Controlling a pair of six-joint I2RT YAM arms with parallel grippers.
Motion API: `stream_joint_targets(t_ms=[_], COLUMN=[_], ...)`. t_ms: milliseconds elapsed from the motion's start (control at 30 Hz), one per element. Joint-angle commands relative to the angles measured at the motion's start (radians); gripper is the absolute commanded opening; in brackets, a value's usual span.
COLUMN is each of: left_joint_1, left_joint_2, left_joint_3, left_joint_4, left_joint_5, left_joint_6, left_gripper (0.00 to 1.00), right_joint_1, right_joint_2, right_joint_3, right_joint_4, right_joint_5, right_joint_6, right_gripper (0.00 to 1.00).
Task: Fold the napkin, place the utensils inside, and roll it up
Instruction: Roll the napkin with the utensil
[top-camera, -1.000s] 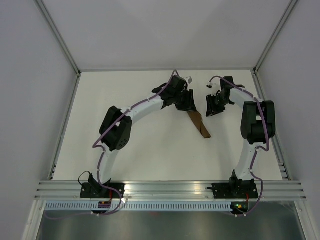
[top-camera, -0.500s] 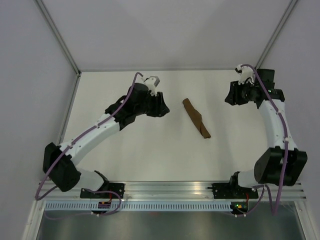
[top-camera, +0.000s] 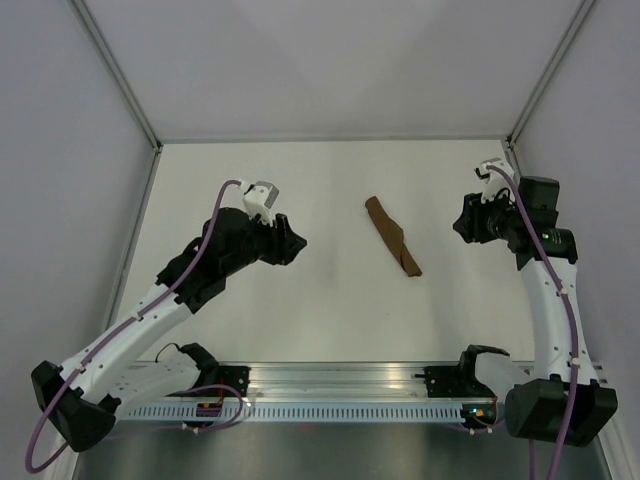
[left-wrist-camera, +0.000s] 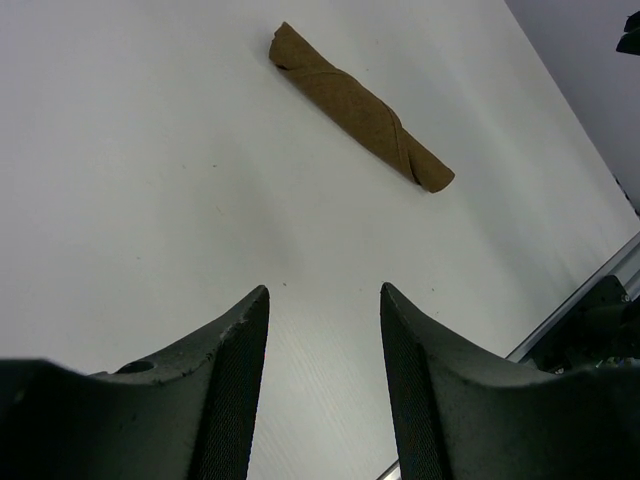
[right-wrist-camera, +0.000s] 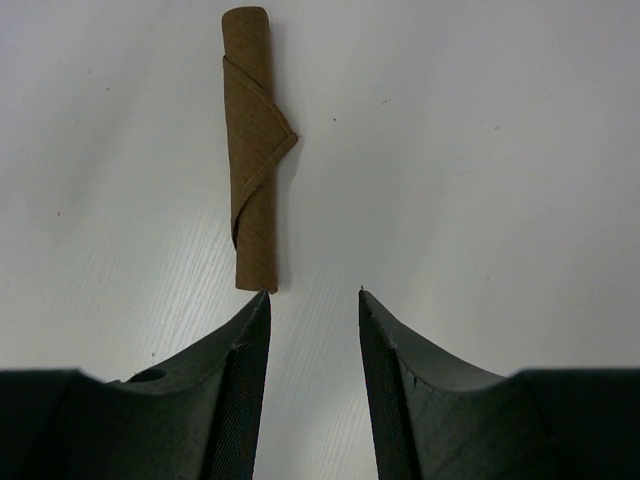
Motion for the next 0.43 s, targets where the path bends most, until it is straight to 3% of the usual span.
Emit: stream_joint_targets(t_ms=[0, 400], left_joint_1=[0.003, 0.003], left_joint_2=[-0.035, -0.065], left_joint_3=[-0.026, -0.054], left_joint_4=[0.01, 0.01], left_joint_5=[-0.007, 0.013], left_joint_6=[0.063, 0.064], left_gripper=[0.54, 0.55], right_joint_1=[-0.003, -0.004], right_joint_2=[-0.031, -0.049], right_joint_3=[-0.033, -0.082], right_joint_4=[0.08, 0.126], right_joint_5=[0.046, 0.057], right_joint_6=[0.041, 0.068], right_gripper=[0.47, 0.47])
